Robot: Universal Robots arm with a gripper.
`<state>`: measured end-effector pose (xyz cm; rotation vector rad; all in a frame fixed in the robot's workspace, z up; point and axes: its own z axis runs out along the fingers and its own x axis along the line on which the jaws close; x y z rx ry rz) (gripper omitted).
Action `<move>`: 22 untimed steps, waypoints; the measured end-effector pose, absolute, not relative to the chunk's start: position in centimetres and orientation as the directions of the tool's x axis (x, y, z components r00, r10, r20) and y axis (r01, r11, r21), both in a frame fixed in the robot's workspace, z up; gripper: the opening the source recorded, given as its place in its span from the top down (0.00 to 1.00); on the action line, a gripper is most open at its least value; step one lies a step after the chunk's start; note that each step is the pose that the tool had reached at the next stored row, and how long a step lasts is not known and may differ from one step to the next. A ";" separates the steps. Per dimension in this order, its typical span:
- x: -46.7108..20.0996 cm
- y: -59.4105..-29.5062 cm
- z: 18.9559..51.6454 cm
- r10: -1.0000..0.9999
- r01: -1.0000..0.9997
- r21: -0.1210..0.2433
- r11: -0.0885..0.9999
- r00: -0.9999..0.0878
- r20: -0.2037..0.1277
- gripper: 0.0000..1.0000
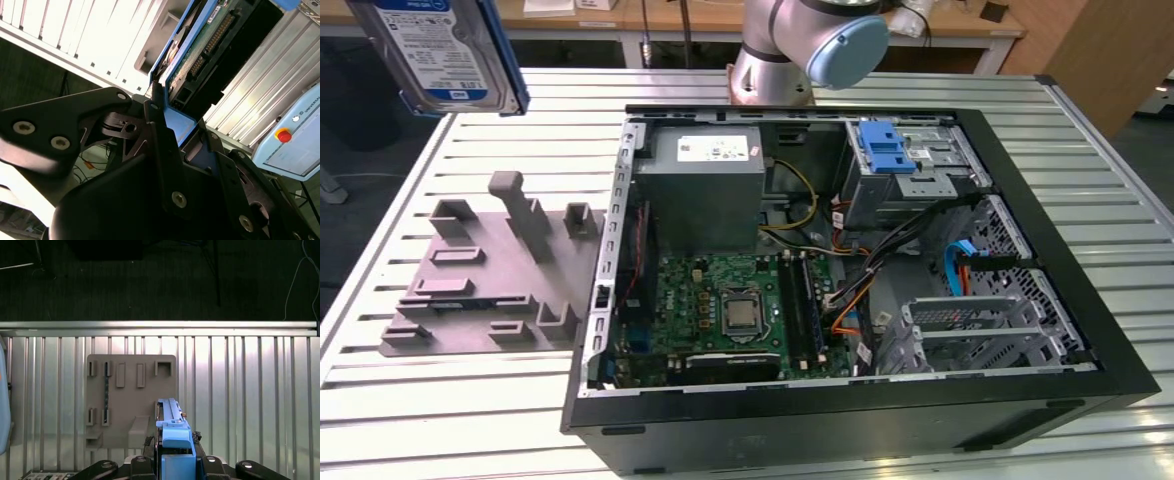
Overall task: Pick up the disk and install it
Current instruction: 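Pick up the disk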
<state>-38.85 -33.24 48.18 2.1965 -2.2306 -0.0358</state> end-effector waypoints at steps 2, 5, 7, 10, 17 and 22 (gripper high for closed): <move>-38.8 -33.2 48.2 -1.000 -1.000 0.024 0.015 -0.016 -0.008 0.64; -38.7 -33.2 48.2 -1.000 -1.000 0.024 0.015 -0.016 -0.008 0.64; -38.7 -33.2 48.2 -1.000 -1.000 0.024 0.015 -0.015 -0.008 0.64; -38.5 -33.2 48.2 -1.000 -1.000 0.024 0.015 -0.015 -0.008 0.64; -37.7 -33.2 48.2 -1.000 -1.000 0.024 0.015 -0.016 -0.008 0.64; -37.2 -33.2 48.2 -1.000 -1.000 0.024 0.015 -0.016 -0.008 0.64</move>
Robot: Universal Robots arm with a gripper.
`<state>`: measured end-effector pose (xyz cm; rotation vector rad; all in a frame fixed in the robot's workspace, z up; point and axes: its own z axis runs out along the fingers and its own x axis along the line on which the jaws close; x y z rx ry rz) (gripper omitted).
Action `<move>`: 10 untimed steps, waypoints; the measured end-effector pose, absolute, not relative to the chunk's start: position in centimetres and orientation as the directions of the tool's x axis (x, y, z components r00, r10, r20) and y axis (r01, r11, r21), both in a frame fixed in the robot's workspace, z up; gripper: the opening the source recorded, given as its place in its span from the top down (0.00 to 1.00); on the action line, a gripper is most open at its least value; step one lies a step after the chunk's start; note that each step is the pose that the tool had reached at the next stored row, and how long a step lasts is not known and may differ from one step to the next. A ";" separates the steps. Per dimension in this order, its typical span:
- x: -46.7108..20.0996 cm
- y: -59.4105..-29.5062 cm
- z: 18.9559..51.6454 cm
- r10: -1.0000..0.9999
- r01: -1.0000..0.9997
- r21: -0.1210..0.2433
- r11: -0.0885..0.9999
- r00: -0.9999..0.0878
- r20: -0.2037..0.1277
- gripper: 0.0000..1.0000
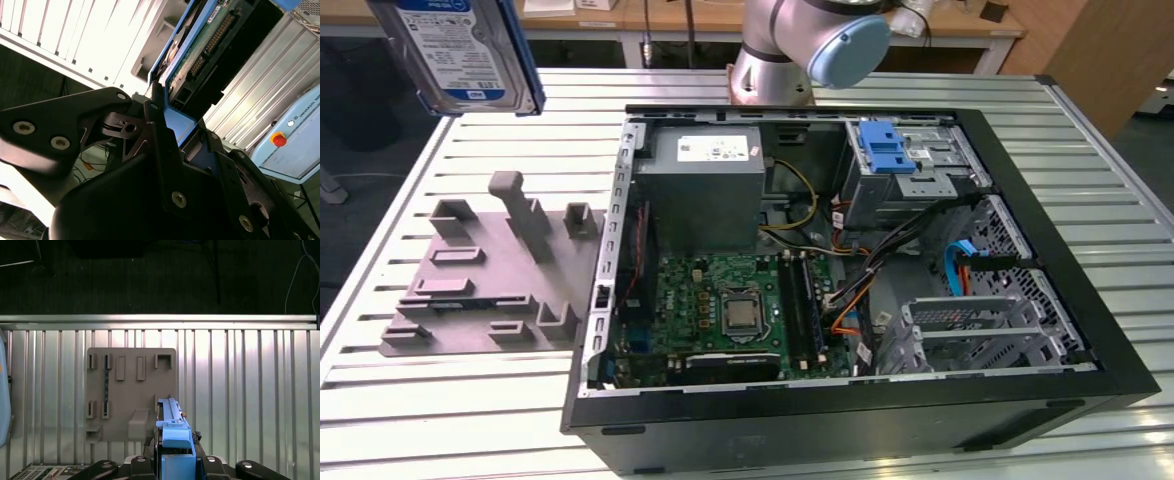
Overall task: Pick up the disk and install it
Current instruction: 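Pick up the disk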
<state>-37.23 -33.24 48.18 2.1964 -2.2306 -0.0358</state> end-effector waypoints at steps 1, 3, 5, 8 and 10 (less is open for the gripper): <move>-37.1 -33.2 48.2 -1.000 -1.000 0.024 0.015 -0.016 -0.008 0.64; -36.9 -33.2 48.2 -1.000 -1.000 0.024 0.015 -0.016 -0.008 0.64; -36.8 -33.2 48.2 -1.000 -1.000 0.024 0.015 -0.016 -0.008 0.64; -36.6 -33.2 48.2 -1.000 -1.000 0.024 0.015 -0.015 -0.008 0.64; -36.4 -33.2 48.2 -1.000 -1.000 0.024 0.015 -0.015 -0.008 0.64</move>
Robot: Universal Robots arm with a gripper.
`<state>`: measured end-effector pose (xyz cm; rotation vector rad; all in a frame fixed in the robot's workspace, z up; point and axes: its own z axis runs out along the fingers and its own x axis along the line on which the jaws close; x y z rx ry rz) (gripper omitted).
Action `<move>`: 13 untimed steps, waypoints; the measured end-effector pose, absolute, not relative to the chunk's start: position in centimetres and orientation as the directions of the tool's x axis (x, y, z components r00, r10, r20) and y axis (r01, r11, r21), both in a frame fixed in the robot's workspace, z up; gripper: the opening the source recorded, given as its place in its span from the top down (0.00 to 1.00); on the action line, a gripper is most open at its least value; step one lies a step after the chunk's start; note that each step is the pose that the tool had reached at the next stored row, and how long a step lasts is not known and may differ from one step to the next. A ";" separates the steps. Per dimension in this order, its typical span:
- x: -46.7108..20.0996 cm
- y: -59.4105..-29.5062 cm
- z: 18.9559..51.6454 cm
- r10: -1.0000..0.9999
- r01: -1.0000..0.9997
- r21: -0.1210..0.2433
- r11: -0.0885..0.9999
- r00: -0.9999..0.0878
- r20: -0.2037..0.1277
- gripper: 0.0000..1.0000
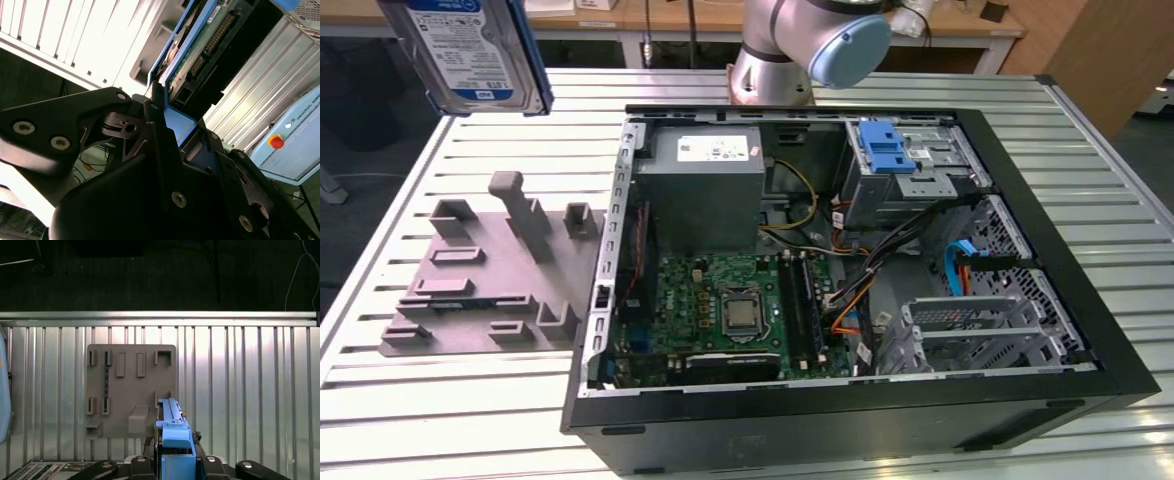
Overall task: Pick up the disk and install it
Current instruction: 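Pick up the disk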
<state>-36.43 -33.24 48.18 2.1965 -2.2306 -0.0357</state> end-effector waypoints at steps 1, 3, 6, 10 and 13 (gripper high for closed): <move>-36.3 -33.2 48.2 -1.000 -1.000 0.024 0.015 -0.016 -0.008 0.64; -36.2 -33.2 48.2 -1.000 -1.000 0.024 0.015 -0.016 -0.008 0.64; -35.9 -33.2 48.2 -1.000 -1.000 0.024 0.015 -0.016 -0.008 0.64; -35.6 -33.2 48.2 -1.000 -1.000 0.024 0.015 -0.015 -0.008 0.64; -35.4 -33.2 48.2 -1.000 -1.000 0.024 0.015 -0.015 -0.008 0.64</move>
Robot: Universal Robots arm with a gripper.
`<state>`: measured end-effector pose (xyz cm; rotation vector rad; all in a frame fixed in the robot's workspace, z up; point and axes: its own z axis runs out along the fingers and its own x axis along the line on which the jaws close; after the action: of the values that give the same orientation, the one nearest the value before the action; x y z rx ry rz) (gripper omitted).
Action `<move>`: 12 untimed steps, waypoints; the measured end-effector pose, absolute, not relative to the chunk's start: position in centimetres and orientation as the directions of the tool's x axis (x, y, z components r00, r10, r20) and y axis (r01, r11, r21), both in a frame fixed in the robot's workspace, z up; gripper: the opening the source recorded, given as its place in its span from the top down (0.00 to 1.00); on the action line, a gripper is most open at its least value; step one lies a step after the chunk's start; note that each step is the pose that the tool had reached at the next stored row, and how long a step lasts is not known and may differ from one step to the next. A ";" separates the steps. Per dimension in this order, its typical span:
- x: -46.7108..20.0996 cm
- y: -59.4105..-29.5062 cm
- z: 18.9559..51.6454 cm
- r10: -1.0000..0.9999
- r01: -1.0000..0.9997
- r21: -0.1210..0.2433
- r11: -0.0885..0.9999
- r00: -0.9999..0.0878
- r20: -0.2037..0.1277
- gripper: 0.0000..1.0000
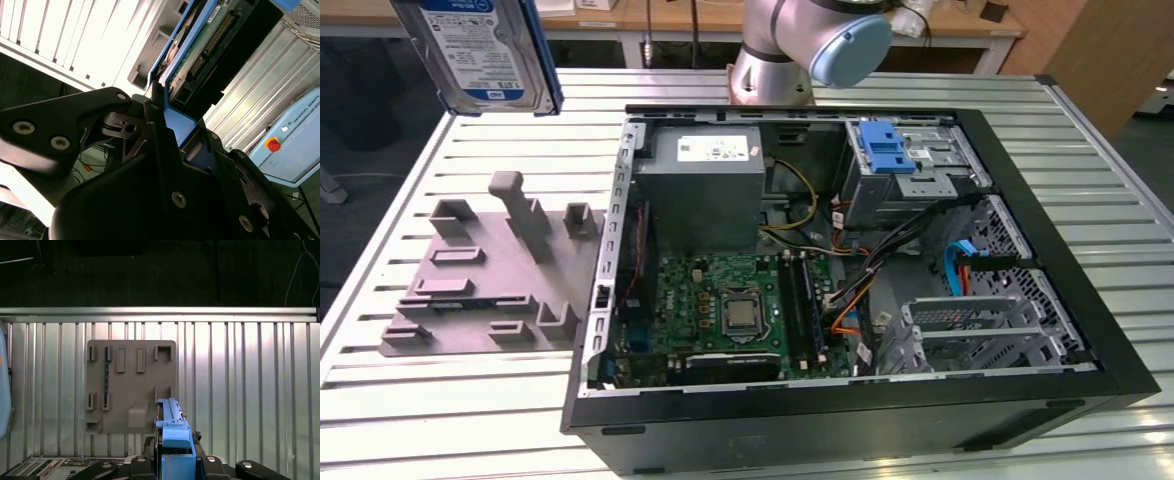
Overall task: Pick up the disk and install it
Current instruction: 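Pick up the disk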
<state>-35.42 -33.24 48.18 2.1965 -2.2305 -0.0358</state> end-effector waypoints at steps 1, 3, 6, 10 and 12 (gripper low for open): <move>-35.4 -33.2 48.2 -1.000 -1.000 0.024 0.015 -0.016 -0.008 0.64; -35.2 -33.2 48.2 -1.000 -1.000 0.024 0.015 -0.015 -0.008 0.64; -35.0 -33.2 48.2 -1.000 -1.000 0.024 0.015 -0.016 -0.008 0.64; -34.6 -33.2 48.2 -1.000 -1.000 0.024 0.015 -0.016 -0.008 0.64; -34.5 -33.2 48.2 -1.000 -1.000 0.024 0.015 -0.016 -0.008 0.64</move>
<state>-34.46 -33.24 48.18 2.1964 -2.2306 -0.0358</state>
